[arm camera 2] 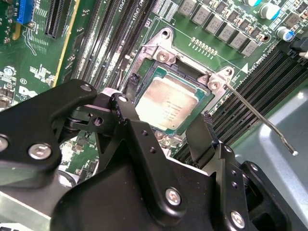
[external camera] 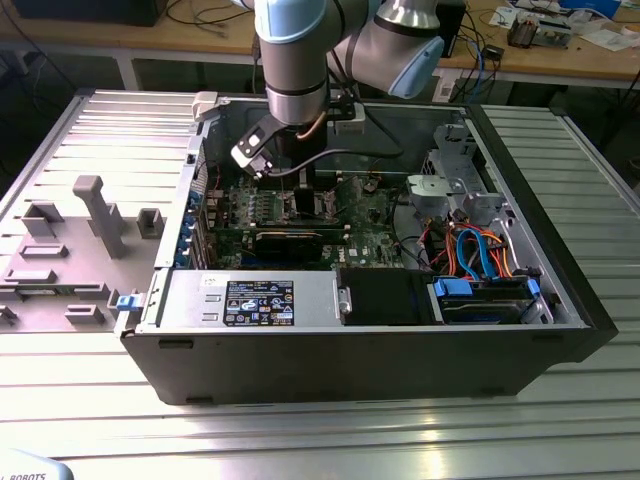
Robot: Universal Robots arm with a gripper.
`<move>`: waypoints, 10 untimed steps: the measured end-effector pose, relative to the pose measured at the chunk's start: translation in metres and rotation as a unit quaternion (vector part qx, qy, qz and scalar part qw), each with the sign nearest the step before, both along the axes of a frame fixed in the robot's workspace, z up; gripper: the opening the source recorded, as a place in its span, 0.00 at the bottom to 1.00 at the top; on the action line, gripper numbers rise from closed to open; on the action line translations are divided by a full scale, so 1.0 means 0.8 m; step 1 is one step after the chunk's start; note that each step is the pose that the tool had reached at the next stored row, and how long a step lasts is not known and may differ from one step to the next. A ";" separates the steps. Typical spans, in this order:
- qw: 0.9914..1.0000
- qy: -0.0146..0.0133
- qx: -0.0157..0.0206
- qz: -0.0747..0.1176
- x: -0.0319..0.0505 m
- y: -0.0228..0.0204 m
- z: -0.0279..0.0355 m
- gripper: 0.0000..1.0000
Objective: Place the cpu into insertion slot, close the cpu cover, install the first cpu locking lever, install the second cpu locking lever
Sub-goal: 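Place the cpu into insertion slot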
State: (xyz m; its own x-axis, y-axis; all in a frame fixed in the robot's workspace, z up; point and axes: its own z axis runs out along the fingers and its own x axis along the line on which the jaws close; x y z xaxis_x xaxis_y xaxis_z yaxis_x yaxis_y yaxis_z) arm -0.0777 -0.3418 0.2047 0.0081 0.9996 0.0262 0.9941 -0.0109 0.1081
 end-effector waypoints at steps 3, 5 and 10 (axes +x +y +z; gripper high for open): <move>1.000 0.000 0.000 0.000 0.000 0.0013 0.0004 0.67; 1.000 0.000 0.001 0.000 0.000 0.0023 -0.0002 0.67; 1.000 0.000 0.001 0.000 0.000 0.0024 -0.0003 0.67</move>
State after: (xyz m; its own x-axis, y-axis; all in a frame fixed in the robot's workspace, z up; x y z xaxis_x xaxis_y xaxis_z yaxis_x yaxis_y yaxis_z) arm -0.0777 -0.3399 0.2045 0.0077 0.9996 0.0278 0.9942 -0.0107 0.1072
